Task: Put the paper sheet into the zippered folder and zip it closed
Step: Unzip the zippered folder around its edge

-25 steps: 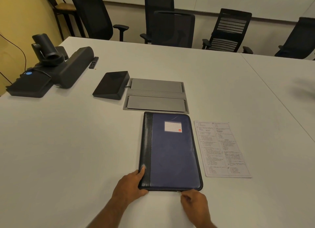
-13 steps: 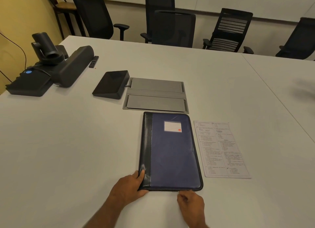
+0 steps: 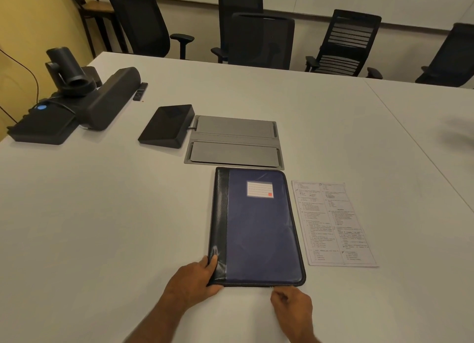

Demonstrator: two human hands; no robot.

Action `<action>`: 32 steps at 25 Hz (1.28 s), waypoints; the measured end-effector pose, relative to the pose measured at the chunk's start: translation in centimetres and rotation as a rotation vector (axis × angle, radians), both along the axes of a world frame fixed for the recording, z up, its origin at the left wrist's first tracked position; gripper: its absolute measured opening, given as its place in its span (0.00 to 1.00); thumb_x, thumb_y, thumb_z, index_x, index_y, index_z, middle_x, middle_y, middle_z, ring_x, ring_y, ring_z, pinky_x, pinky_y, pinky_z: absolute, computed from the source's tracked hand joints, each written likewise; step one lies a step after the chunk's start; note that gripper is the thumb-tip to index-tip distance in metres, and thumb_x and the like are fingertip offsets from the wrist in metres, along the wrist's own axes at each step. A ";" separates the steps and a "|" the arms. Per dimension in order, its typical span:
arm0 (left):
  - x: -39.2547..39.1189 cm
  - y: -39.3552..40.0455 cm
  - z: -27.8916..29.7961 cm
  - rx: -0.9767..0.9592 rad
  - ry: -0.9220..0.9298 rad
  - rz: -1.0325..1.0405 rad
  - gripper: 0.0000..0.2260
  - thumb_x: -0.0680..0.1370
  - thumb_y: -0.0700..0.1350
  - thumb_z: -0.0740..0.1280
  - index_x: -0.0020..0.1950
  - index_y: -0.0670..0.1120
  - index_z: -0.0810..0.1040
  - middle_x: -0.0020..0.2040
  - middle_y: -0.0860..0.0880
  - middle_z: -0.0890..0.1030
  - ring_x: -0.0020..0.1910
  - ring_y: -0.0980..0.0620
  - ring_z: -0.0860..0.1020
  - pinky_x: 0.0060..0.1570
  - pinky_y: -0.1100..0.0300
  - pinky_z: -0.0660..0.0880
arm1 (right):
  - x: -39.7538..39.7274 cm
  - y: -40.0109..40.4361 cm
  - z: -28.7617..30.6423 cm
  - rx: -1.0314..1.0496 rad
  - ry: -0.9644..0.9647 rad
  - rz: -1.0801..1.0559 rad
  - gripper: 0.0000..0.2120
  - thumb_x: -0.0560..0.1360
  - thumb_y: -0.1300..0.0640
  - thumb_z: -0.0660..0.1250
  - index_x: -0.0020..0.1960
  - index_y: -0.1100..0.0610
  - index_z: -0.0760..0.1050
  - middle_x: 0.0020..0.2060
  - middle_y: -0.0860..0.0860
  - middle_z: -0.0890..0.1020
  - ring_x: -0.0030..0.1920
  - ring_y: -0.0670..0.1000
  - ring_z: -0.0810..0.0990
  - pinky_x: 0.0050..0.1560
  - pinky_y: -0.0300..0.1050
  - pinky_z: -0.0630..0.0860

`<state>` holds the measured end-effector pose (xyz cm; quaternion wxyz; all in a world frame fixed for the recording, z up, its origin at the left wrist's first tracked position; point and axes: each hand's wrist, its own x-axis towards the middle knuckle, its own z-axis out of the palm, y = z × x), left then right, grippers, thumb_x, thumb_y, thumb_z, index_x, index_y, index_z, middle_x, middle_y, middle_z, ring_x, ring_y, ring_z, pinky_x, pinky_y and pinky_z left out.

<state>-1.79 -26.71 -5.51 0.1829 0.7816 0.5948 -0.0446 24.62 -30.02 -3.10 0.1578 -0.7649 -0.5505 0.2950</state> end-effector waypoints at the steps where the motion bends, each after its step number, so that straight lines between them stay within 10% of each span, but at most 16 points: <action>1: -0.1 0.0 -0.1 0.003 -0.002 -0.005 0.37 0.77 0.68 0.55 0.80 0.49 0.51 0.73 0.49 0.68 0.60 0.52 0.76 0.59 0.60 0.74 | 0.4 0.0 0.0 -0.003 -0.006 -0.011 0.04 0.71 0.57 0.71 0.44 0.53 0.85 0.38 0.50 0.86 0.35 0.46 0.78 0.44 0.32 0.69; 17: -0.7 0.4 -0.3 0.006 -0.007 -0.053 0.37 0.77 0.67 0.55 0.79 0.48 0.53 0.72 0.48 0.69 0.59 0.50 0.76 0.59 0.57 0.75 | 0.7 0.3 0.0 0.003 -0.044 -0.034 0.05 0.69 0.58 0.72 0.35 0.51 0.83 0.28 0.46 0.81 0.32 0.48 0.77 0.38 0.34 0.69; 32: -0.7 0.0 -0.5 0.010 -0.057 -0.040 0.37 0.77 0.67 0.56 0.79 0.48 0.54 0.73 0.46 0.69 0.60 0.49 0.77 0.60 0.57 0.75 | -8.0 -0.2 -0.5 0.043 0.047 0.238 0.08 0.73 0.51 0.69 0.49 0.48 0.84 0.44 0.46 0.85 0.40 0.41 0.77 0.44 0.24 0.65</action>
